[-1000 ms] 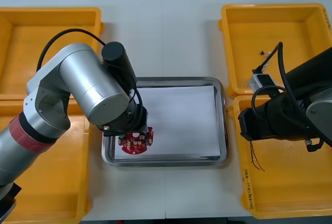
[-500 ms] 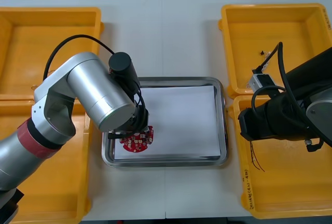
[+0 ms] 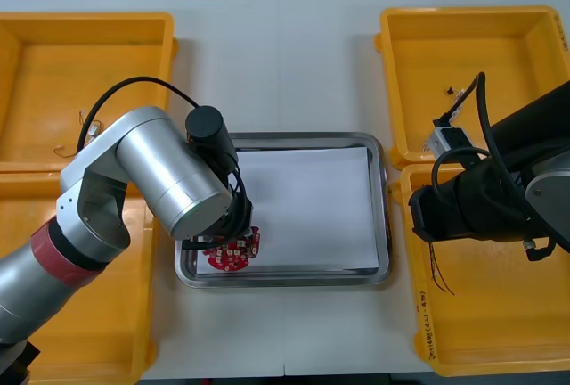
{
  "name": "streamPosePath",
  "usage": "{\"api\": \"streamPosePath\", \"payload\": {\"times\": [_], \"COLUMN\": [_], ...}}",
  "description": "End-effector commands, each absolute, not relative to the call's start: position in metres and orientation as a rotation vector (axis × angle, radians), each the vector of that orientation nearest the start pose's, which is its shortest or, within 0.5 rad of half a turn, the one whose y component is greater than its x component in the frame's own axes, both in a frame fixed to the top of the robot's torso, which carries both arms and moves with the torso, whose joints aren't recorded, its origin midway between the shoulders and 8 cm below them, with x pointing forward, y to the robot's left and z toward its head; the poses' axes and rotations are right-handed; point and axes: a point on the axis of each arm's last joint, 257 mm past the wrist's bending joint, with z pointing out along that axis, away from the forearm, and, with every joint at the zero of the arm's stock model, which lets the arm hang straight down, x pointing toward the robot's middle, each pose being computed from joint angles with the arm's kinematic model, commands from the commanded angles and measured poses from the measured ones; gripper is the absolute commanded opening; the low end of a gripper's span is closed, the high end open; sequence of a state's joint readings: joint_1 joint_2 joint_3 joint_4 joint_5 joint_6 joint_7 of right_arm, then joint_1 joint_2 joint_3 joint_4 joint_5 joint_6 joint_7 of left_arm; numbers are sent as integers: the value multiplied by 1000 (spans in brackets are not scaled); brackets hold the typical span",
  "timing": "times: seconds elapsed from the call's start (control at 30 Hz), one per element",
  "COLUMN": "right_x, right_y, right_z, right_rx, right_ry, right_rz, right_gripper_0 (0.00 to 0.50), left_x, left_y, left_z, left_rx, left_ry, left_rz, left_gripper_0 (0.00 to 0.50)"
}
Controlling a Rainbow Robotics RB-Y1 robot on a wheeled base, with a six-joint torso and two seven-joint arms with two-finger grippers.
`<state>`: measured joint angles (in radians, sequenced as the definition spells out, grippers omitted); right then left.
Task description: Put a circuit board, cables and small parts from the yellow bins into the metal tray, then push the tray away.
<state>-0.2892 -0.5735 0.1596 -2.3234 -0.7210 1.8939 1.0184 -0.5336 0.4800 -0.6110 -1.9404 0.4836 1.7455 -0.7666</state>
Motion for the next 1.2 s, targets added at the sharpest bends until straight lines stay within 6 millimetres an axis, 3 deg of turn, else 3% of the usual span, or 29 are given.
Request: {"api": "streamPosePath", "payload": {"times": [0.03, 0.37, 0.43, 0.73, 0.9, 1.2], "right_x": [364, 364, 364, 365, 365, 364], "right_y": [-177, -177, -177, -177, -177, -176], "right_z": [-205, -205, -205, -204, -204, -204], "right_rx": [-287, -293, -295, -304, -308, -321], "right_ry": [2688, 2685, 2685, 2680, 2679, 2679], "right_rz": [206, 204, 203, 205, 204, 204], "right_gripper_0": [0, 0, 0, 0, 0, 0], "left_x": [403, 399, 399, 399, 400, 398], "left_y": [102, 97, 97, 99, 96, 94], "left_z": [-284, -288, -289, -289, -285, -252], "left_rx": [252, 262, 263, 277, 285, 291], "left_ry": [2753, 2761, 2759, 2759, 2748, 2703], "left_rz": [-42, -52, -53, -45, -57, -86], "left_gripper_0": [0, 0, 22, 255, 488, 500]}}
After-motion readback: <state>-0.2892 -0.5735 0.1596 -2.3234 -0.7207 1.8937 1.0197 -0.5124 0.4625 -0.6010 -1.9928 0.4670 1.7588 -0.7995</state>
